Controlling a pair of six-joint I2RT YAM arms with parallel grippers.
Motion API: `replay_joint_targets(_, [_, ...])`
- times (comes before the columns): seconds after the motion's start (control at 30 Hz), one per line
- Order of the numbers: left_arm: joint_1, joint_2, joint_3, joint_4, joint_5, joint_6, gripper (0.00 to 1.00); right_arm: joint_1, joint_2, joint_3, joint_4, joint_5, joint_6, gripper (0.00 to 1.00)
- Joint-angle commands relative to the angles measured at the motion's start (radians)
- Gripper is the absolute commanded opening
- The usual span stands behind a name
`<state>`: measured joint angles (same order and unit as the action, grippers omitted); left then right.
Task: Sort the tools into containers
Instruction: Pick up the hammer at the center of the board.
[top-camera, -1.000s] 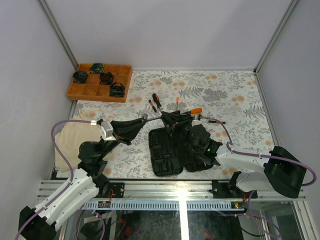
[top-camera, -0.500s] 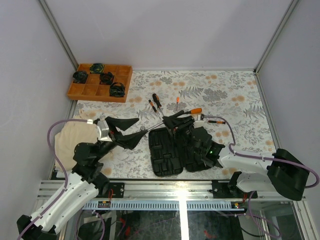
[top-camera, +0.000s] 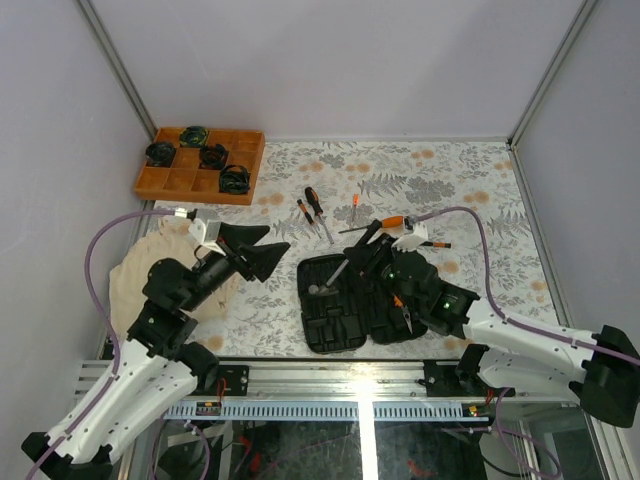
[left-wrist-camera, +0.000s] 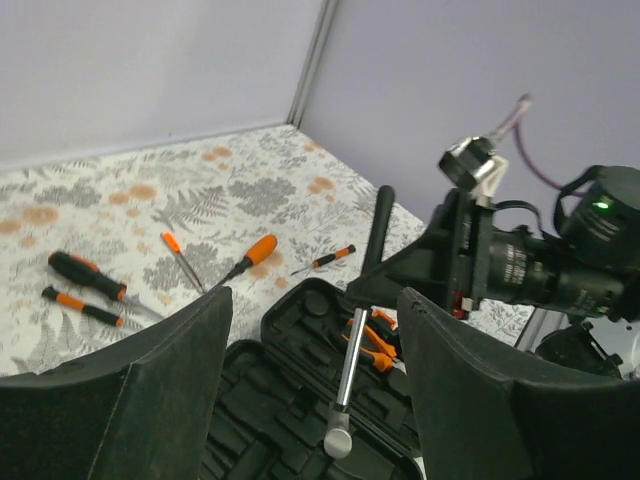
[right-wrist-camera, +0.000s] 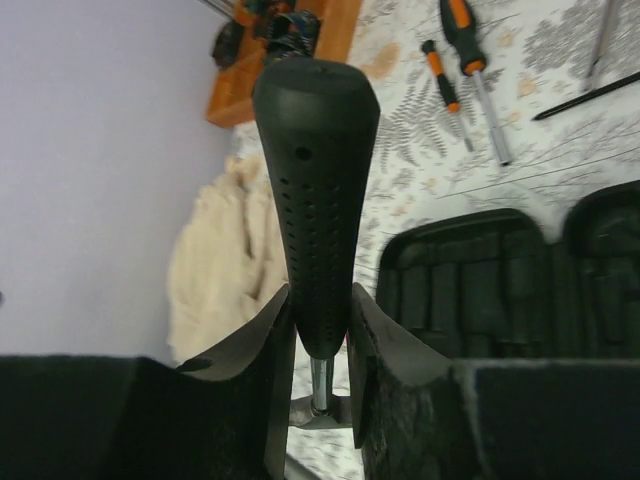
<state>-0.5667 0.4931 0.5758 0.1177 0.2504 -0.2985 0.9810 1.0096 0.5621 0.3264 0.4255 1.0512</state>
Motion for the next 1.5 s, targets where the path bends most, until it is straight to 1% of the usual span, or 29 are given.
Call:
replay_joint_targets(0.0, [-0.002, 0.060, 0.056, -0.122, -0.087, -0.091, 0.65, 0.004, -0.055, 0.131, -0.147, 0.029, -0.276, 0.00])
replay_joint_targets(0.13, [-0.002, 0.101, 0.054, -0.105, -0.046, -0.138, 0.62, 0.003, -0.035, 0.247, -0.377, 0.023, -0.398, 0.00])
replay_joint_targets(0.23, [-0.011, 0.126, 0.044, -0.096, -0.028, -0.151, 0.59, 0.000, -0.018, 0.313, -0.475, 0.030, -0.429, 0.00])
replay_joint_targets(0.37, [-0.049, 0.137, 0.018, -0.067, -0.032, -0.177, 0.59, -0.032, -0.019, 0.350, -0.507, -0.026, -0.462, 0.00])
replay_joint_targets(0.57, [-0.138, 0.142, -0.018, -0.019, -0.101, -0.225, 0.59, -0.130, -0.028, 0.350, -0.486, -0.192, -0.497, 0.00])
replay_joint_targets(0.63, [-0.140, 0.156, -0.003, -0.054, -0.133, -0.272, 0.62, -0.181, -0.025, 0.347, -0.476, -0.278, -0.516, 0.00])
replay_joint_targets(0.77, [-0.141, 0.195, 0.059, -0.169, -0.219, -0.327, 0.68, -0.223, -0.032, 0.334, -0.437, -0.343, -0.573, 0.00])
replay_joint_targets(0.9, [-0.141, 0.197, 0.068, -0.186, -0.223, -0.324, 0.76, -0.226, -0.045, 0.313, -0.417, -0.295, -0.639, 0.00])
replay_joint_targets(1.03, [-0.139, 0.175, 0.066, -0.202, -0.256, -0.320, 0.83, -0.233, -0.108, 0.238, -0.339, -0.258, -0.670, 0.00])
replay_joint_targets(1.1, [-0.138, 0.152, 0.056, -0.202, -0.288, -0.333, 0.91, -0.239, -0.132, 0.216, -0.334, -0.235, -0.664, 0.00])
replay_joint_targets(1.2, [-0.137, 0.109, 0.034, -0.186, -0.312, -0.341, 0.99, -0.253, -0.158, 0.193, -0.326, -0.268, -0.674, 0.00])
replay_joint_targets(1.33, [-0.137, 0.094, 0.019, -0.181, -0.306, -0.332, 1.00, -0.273, -0.150, 0.194, -0.341, -0.314, -0.676, 0.00])
replay_joint_targets(1.47, [-0.138, 0.123, 0.034, -0.193, -0.254, -0.309, 1.00, -0.274, -0.112, 0.234, -0.394, -0.323, -0.675, 0.00])
